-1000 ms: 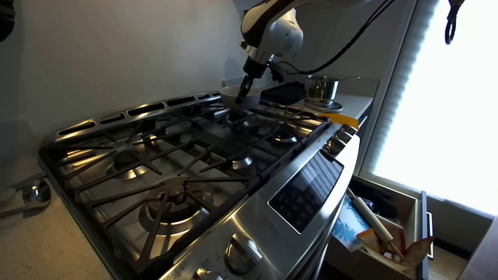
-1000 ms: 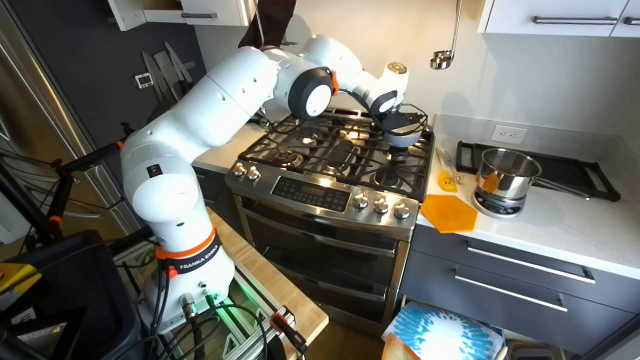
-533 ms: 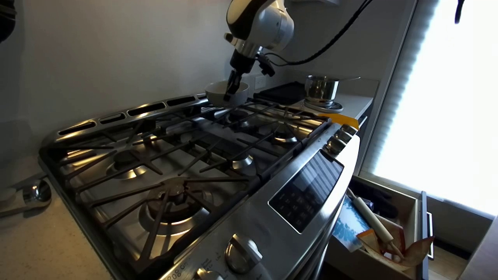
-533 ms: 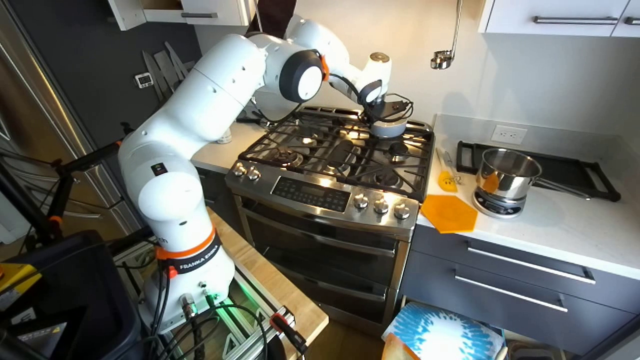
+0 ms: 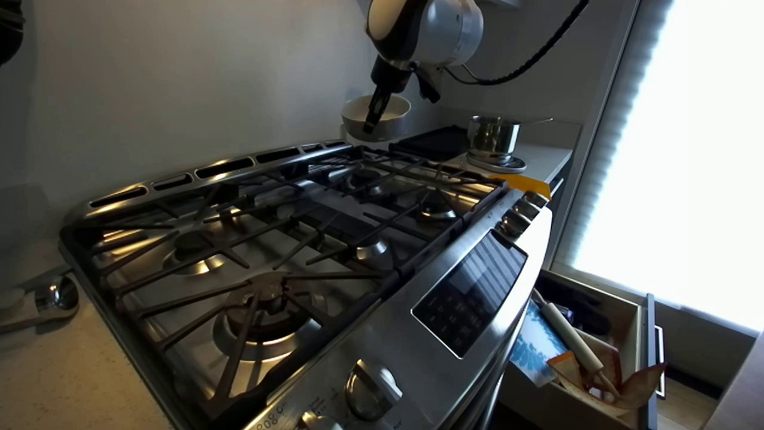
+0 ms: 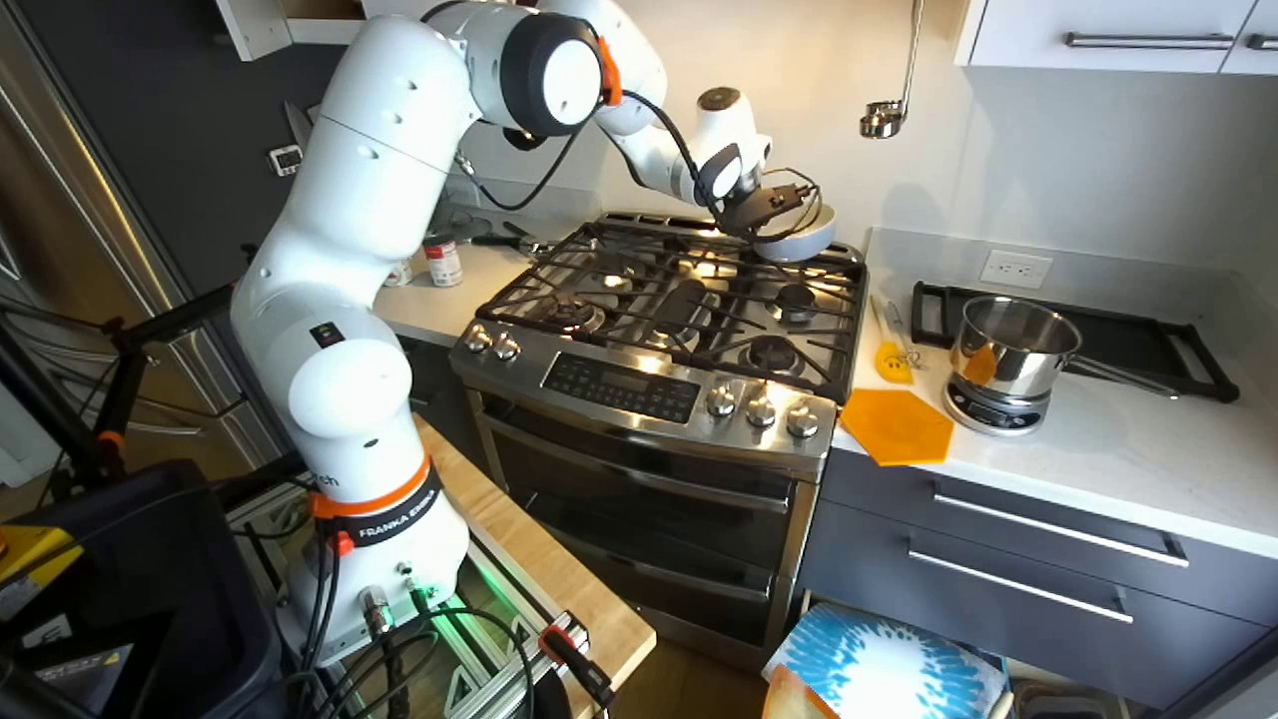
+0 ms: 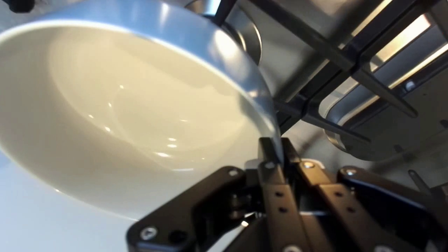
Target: Put the bowl on the back right plate of the stove
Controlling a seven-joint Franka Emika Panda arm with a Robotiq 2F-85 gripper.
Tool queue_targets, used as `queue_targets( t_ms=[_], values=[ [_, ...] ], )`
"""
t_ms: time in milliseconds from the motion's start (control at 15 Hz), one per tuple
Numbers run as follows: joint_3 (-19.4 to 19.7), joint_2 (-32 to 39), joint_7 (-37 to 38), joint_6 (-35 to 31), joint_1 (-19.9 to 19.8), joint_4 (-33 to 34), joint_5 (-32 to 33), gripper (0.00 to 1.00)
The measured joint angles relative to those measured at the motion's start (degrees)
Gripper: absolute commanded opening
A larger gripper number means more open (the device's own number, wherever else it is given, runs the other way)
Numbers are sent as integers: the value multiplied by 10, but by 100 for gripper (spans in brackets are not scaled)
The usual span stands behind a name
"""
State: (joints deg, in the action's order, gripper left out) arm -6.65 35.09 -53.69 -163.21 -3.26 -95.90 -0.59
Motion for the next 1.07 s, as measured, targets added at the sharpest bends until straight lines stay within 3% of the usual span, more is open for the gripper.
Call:
queue_targets(
  t_ms=[467,600,733,800,933,1067],
  values=[
    [5,-105,131,-152,-4,-218,11,2],
    [-23,-143,122,-184,-28,-278,4,7],
    [-68,-165,109,-189,-62,-307,0,7],
    [-77,-171,107,-189,-68,-312,-1,2],
    [-80,-173,106,-188,-71,-315,-1,2],
    [-60,-173,107,-171,-60,-316,0,2]
  ],
)
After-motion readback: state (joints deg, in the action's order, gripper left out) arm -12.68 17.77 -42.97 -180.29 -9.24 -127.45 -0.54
